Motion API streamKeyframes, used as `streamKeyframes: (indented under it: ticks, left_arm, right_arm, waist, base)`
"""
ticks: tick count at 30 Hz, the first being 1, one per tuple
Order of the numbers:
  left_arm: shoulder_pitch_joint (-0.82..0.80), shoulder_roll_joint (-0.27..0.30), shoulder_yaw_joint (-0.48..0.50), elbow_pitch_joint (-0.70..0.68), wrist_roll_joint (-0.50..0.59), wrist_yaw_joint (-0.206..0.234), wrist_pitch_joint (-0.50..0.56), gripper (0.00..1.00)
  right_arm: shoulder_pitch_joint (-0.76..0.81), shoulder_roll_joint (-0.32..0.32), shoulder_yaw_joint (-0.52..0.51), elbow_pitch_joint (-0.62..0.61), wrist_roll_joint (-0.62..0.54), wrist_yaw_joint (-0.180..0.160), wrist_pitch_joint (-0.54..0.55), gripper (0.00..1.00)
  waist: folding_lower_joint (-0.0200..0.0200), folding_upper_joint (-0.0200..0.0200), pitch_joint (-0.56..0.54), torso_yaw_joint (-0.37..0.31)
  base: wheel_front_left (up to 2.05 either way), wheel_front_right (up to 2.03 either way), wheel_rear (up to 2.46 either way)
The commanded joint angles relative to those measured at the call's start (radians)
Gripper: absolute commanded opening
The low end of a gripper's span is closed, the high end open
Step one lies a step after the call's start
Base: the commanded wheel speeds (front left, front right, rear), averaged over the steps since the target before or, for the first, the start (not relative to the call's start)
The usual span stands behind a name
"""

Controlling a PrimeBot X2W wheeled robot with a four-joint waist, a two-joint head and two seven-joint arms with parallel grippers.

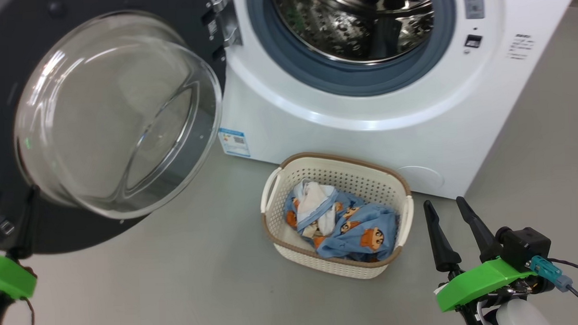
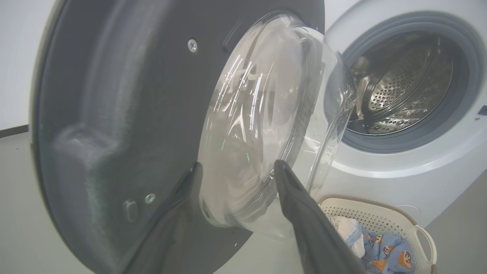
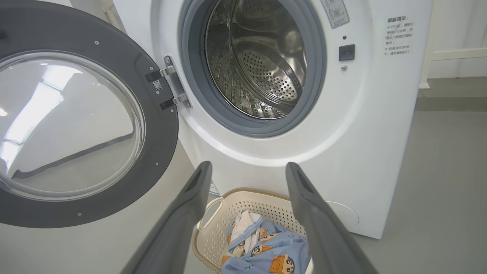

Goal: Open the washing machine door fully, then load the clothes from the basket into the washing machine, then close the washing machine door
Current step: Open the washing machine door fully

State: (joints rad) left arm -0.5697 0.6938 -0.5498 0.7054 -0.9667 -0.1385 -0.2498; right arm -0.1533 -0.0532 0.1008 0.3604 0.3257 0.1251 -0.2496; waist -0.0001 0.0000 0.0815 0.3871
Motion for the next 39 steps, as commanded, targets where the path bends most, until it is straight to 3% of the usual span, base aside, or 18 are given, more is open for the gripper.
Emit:
streamKeyframes:
  ticks: [1,17,30,39]
  left_arm:
    - [0.004,0.045,0.069,-0.033,0.026,0.008,-0.012,1.00]
    - [0.263,-0.084,0.321,-0.273,0.172,0.034,-0.012,1.00]
    - [0.410,-0.179,0.402,-0.397,0.246,0.067,-0.012,1.00]
    - [0.472,-0.231,0.418,-0.458,0.318,0.084,-0.012,1.00]
  right_arm:
    - [-0.004,0.003,0.029,-0.033,0.013,0.006,-0.012,1.00]
    - [0.023,0.003,0.060,-0.091,-0.009,0.006,-0.012,1.00]
    - [0.028,0.003,0.068,-0.093,-0.033,0.006,-0.012,1.00]
    - [0.027,-0.005,0.066,-0.096,-0.041,0.006,-0.012,1.00]
  waist:
    - [0.0001,0.0000,-0.021,-0.031]
    - [0.0001,0.0000,-0.061,-0.204]
    - [0.0001,0.0000,-0.087,-0.342]
    - [0.0001,0.0000,-0.098,-0.392]
  base:
    - [0.00,0.00,0.00]
    - [0.00,0.00,0.00]
    - [0.00,0.00,0.00]
    - [0.00,0.00,0.00]
